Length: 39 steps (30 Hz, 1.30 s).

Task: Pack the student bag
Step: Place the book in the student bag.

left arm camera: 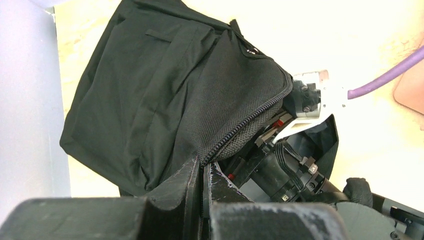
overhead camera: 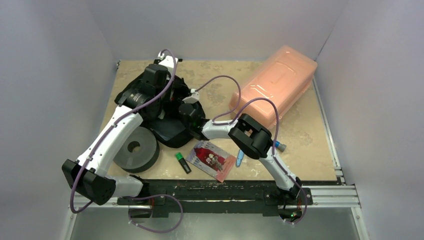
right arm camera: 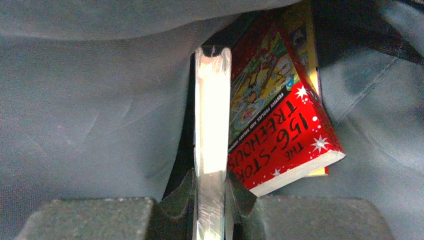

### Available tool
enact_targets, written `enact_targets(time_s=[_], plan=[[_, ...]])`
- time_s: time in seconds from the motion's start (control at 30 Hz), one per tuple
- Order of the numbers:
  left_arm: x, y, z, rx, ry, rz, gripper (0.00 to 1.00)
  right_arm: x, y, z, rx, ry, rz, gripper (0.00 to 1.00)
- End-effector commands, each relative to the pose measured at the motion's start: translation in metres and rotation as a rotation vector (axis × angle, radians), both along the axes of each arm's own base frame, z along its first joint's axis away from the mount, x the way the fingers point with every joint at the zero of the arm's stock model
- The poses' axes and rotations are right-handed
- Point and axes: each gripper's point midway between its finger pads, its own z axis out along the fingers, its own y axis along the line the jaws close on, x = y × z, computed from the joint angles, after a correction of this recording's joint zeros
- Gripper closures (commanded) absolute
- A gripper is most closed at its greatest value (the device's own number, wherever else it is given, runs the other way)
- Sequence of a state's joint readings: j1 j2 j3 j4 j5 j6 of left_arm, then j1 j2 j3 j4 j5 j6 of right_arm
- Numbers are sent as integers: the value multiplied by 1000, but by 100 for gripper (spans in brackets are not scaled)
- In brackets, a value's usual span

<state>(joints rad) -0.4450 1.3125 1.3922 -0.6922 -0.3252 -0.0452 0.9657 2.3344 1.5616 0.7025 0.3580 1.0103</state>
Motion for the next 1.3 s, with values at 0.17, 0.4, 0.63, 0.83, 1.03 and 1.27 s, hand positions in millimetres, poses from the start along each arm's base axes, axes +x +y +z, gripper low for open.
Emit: enact_targets(time_s=[0.17,0.4,0.63,0.83,1.03,1.27], plan=[[8,13,36,-69,-102,96,100,37,-70,90,283,19,-310,100],[13,31,29,-122,-42,208,100,13,-97,104,403,123,-280,100],[9,11,35,-202,-60,79,100,24,-79,90,313,109,-291,100],[10,4,33,-234,-43,60,100,26,-37,43,89,62,-131,73],[9,8,32,-224,-42,82,100,1,-58,13,-105,103,-1,45],[9,9,31,-220,-38,85,100,-35,-78,20,-374,91,187,26]])
